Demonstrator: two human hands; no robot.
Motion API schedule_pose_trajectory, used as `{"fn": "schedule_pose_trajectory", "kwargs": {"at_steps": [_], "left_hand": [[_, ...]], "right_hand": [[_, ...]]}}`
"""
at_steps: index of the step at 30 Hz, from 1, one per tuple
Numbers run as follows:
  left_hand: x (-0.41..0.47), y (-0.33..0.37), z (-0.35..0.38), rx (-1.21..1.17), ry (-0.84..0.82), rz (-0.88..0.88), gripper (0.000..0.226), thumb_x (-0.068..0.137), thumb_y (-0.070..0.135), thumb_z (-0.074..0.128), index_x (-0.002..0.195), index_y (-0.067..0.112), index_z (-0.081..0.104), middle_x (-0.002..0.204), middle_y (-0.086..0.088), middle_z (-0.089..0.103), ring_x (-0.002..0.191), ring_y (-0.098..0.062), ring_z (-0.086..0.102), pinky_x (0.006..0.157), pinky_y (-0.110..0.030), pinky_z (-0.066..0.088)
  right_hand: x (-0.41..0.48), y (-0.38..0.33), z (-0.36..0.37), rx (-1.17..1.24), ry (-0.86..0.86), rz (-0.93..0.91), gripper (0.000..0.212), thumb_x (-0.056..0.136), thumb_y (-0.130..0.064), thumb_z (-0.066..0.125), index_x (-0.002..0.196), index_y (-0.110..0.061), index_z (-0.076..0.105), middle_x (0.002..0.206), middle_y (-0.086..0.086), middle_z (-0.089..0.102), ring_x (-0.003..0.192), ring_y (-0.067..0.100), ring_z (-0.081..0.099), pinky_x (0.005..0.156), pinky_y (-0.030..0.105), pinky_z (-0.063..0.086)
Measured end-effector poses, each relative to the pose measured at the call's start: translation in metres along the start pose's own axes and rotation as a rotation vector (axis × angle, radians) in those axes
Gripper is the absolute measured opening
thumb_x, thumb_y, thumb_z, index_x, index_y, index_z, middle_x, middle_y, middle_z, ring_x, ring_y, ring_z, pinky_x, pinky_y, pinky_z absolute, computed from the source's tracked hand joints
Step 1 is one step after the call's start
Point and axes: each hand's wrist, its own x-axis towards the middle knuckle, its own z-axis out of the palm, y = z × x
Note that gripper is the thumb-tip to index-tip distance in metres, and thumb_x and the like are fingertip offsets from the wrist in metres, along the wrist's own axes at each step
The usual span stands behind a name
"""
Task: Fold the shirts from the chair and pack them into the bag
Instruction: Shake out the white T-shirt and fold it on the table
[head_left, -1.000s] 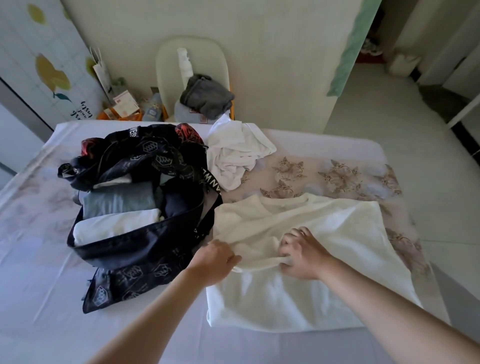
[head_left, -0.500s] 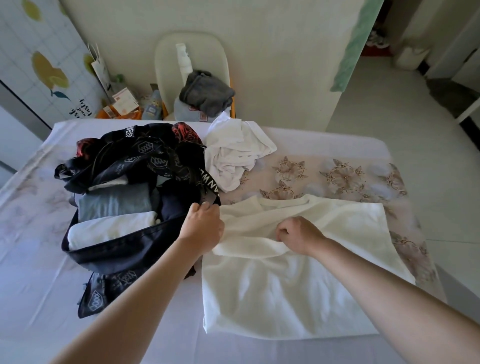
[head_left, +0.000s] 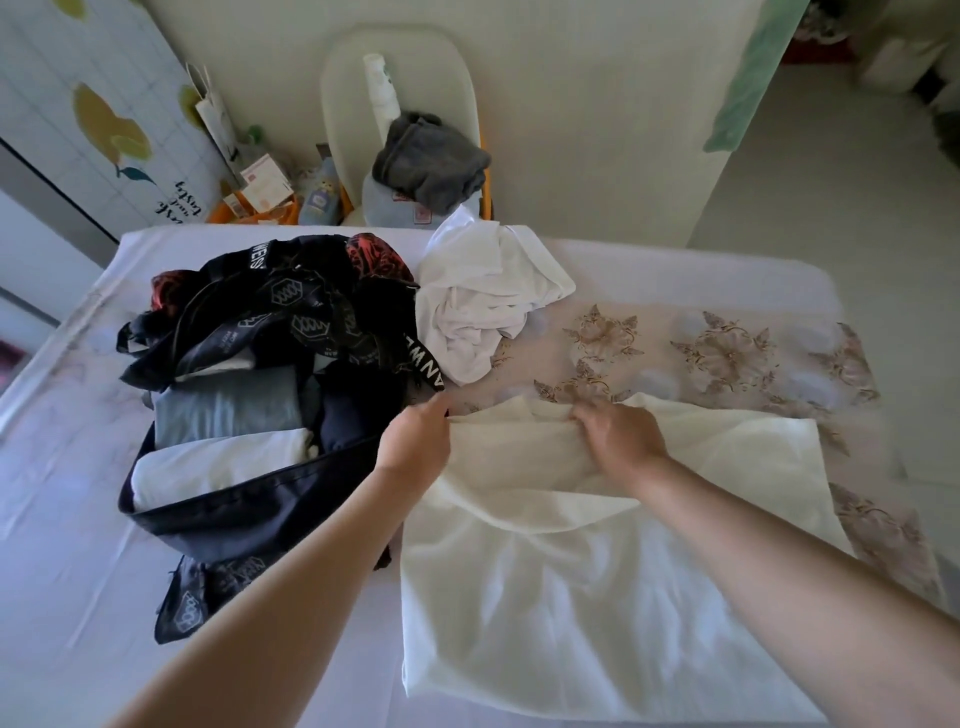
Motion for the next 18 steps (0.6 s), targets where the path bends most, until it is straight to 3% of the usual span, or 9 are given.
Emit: {"fn": "schedule_pose_trajectory", "kwargs": {"at_steps": [2, 4, 6, 7, 9, 12, 15, 18], "left_hand": [[0.010, -0.001, -0.003, -0.096, 0.123, -0.031, 0.038, 0.086, -0.003, 0.051, 0.116, 0.017, 0.062, 0.103, -0.005, 0.064, 0.096, -0.028, 0.061, 0.072, -0.036, 0.049], [0.013, 0.009, -0.002, -0.095, 0.177, 0.197, 0.043, 0.076, -0.011, 0.054, 0.106, 0.016, 0.069, 0.101, -0.003, 0.062, 0.096, -0.027, 0.058, 0.074, -0.035, 0.050], [0.007, 0.024, 0.007, -0.019, 0.025, 0.457, 0.034, 0.081, -0.001, 0.059, 0.104, 0.022, 0.070, 0.104, 0.001, 0.062, 0.098, -0.025, 0.060, 0.073, -0.039, 0.054], [0.004, 0.032, 0.012, 0.099, -0.099, 0.498, 0.028, 0.087, 0.013, 0.061, 0.111, 0.026, 0.067, 0.112, 0.003, 0.059, 0.105, -0.022, 0.057, 0.076, -0.041, 0.054], [0.003, 0.038, 0.019, 0.363, -0.207, 0.454, 0.038, 0.088, 0.027, 0.062, 0.126, 0.029, 0.057, 0.123, 0.002, 0.050, 0.116, -0.021, 0.048, 0.087, -0.041, 0.050], [0.008, 0.030, 0.020, 0.457, -0.146, 0.317, 0.047, 0.085, 0.008, 0.059, 0.128, 0.025, 0.049, 0.124, -0.001, 0.046, 0.116, -0.024, 0.048, 0.086, -0.036, 0.049], [0.014, 0.023, 0.007, 0.335, -0.144, 0.209, 0.041, 0.084, 0.000, 0.052, 0.118, 0.023, 0.049, 0.116, 0.001, 0.053, 0.104, -0.026, 0.059, 0.079, -0.037, 0.052], [0.030, 0.014, -0.011, 0.049, -0.028, 0.046, 0.040, 0.078, -0.007, 0.046, 0.103, 0.022, 0.056, 0.104, 0.003, 0.059, 0.094, -0.024, 0.059, 0.068, -0.033, 0.042]], "right_hand": [[0.008, 0.001, 0.000, 0.095, 0.072, 0.142, 0.030, 0.100, -0.023, 0.045, 0.125, -0.021, 0.061, 0.118, 0.008, 0.067, 0.092, 0.034, 0.068, 0.072, 0.038, 0.051], [0.014, 0.001, -0.002, 0.122, 0.033, 0.243, 0.028, 0.100, -0.026, 0.043, 0.123, -0.024, 0.059, 0.116, 0.007, 0.064, 0.097, 0.034, 0.065, 0.077, 0.039, 0.051], [0.015, 0.002, -0.002, 0.123, 0.019, 0.258, 0.025, 0.099, -0.020, 0.046, 0.122, -0.020, 0.055, 0.120, 0.009, 0.056, 0.095, 0.036, 0.063, 0.074, 0.039, 0.048], [0.013, 0.002, -0.002, 0.110, 0.015, 0.229, 0.028, 0.096, -0.015, 0.048, 0.123, -0.019, 0.054, 0.123, 0.010, 0.052, 0.093, 0.037, 0.062, 0.071, 0.039, 0.047], [0.010, 0.002, 0.001, 0.116, -0.034, 0.115, 0.040, 0.090, -0.007, 0.050, 0.128, -0.019, 0.052, 0.130, 0.011, 0.046, 0.097, 0.037, 0.062, 0.068, 0.039, 0.048], [0.006, 0.006, 0.012, 0.150, -0.121, 0.003, 0.048, 0.085, -0.005, 0.058, 0.130, -0.022, 0.056, 0.146, 0.008, 0.041, 0.120, 0.033, 0.055, 0.082, 0.040, 0.052], [0.003, 0.008, 0.021, 0.186, -0.128, -0.002, 0.043, 0.081, -0.009, 0.065, 0.121, -0.024, 0.064, 0.152, 0.007, 0.040, 0.135, 0.033, 0.044, 0.092, 0.044, 0.051], [0.003, 0.004, 0.015, 0.171, -0.163, 0.015, 0.042, 0.087, -0.017, 0.062, 0.128, -0.025, 0.060, 0.151, 0.004, 0.037, 0.137, 0.032, 0.039, 0.098, 0.043, 0.046]]}}
